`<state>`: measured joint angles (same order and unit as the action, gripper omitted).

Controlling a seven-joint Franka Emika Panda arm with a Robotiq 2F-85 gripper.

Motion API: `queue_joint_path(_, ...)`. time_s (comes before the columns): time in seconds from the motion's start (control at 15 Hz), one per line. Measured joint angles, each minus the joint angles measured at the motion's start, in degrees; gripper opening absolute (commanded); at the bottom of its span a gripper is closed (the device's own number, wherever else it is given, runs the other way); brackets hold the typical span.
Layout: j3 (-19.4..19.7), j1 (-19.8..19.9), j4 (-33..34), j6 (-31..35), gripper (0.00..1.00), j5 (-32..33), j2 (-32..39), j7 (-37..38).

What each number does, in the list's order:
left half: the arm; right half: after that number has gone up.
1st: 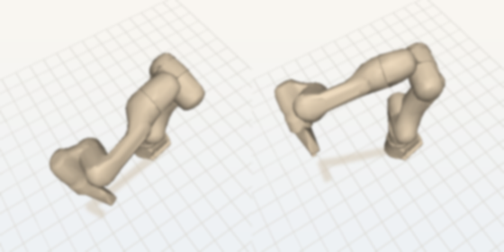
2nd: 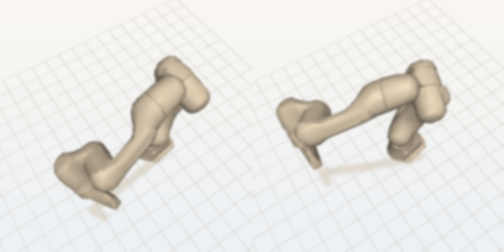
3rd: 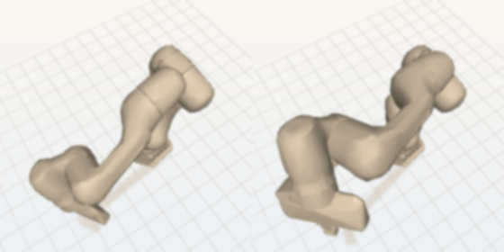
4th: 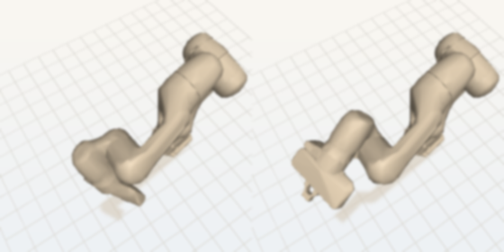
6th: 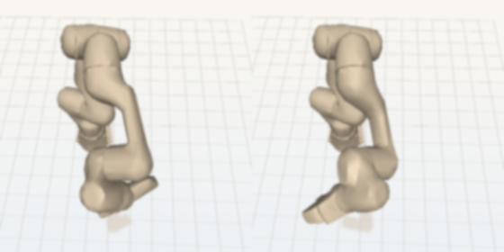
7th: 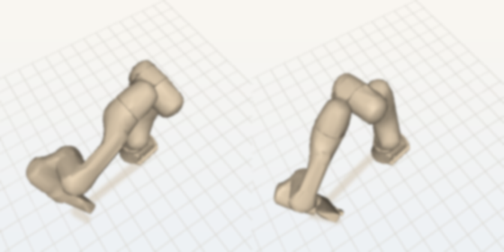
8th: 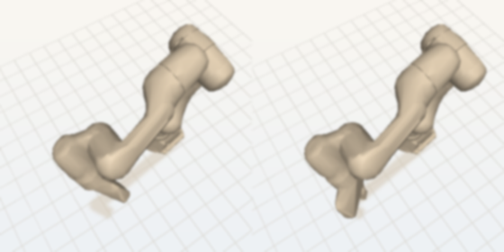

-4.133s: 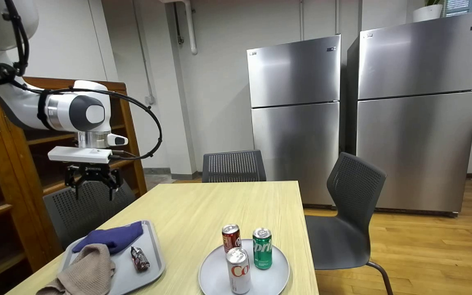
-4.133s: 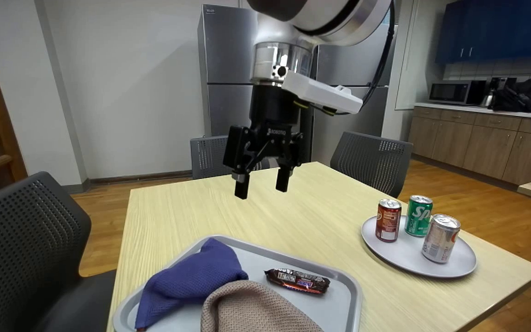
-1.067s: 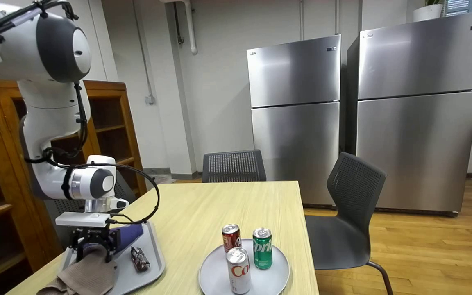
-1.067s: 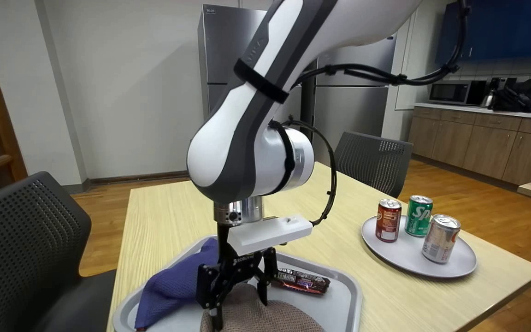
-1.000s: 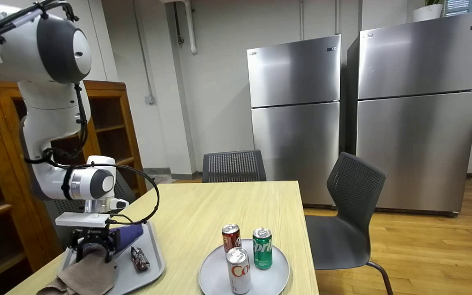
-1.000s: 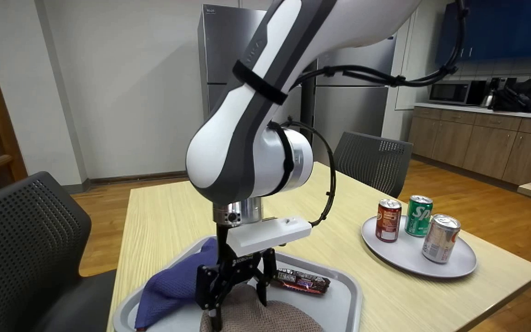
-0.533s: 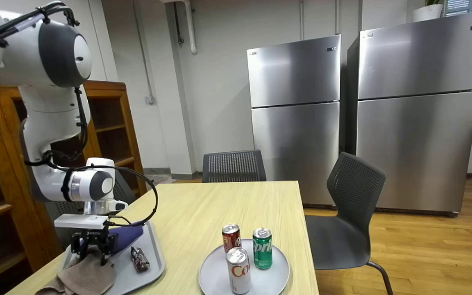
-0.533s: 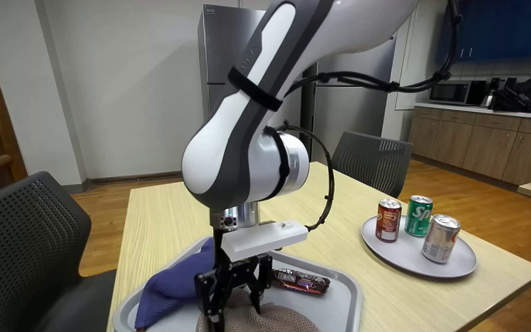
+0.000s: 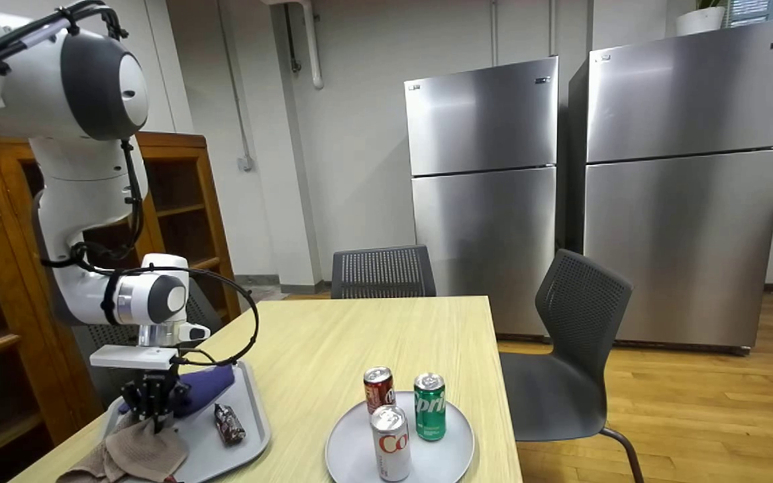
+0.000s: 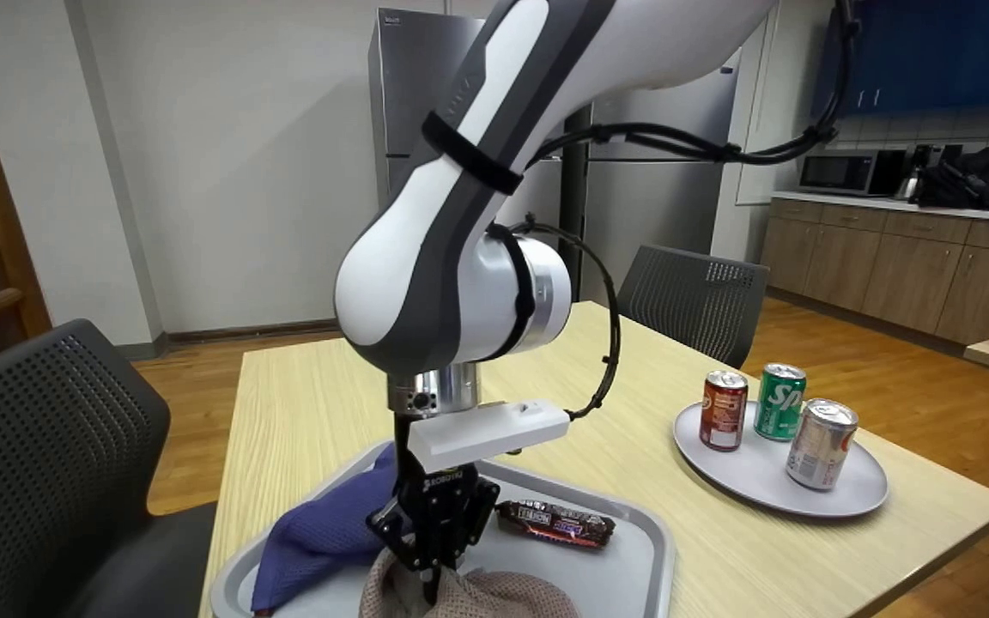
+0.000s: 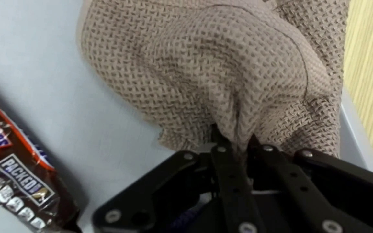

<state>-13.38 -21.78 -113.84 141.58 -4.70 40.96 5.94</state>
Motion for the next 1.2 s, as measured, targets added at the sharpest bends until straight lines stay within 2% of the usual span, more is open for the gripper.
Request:
queue_joint_path(0.33, 0.00, 0.02, -0.08, -1.20, 0.03, 0.00, -3.62, 0.23)
queue_joint_path(0.8, 0.83, 0.27, -2.21, -2.51, 0.03, 0.00, -12.64, 2.22)
queue_joint_path(1.2, 1.67, 3.35, -6.46, -2.58, 0.03, 0.00, -20.05, 1.64)
